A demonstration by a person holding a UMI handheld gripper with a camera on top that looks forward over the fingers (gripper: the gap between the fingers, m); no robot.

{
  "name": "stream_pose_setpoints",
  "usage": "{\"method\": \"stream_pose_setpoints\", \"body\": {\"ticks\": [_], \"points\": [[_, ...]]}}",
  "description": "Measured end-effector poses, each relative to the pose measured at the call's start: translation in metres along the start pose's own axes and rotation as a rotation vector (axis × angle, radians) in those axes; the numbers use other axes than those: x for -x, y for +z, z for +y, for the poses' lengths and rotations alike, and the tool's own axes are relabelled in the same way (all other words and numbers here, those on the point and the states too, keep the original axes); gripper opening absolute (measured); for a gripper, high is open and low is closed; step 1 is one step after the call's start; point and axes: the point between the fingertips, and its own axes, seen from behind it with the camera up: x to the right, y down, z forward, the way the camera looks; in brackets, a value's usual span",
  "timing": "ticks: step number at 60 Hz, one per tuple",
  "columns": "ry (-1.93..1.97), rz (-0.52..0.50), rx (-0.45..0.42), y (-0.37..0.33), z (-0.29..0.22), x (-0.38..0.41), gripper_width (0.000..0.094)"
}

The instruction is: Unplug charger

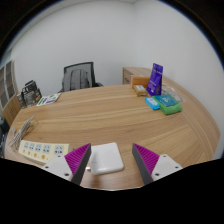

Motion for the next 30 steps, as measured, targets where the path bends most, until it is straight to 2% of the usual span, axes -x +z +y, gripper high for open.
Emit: {"method": "stream_pose_setpoints", "body": {"ticks": [13, 30], "points": [[-0.104, 0.114, -0.043, -0.103, -0.021, 0.023, 0.0861], [-0.123, 0.15, -0.102, -0.239, -0.005, 0.071, 0.0859]]}}
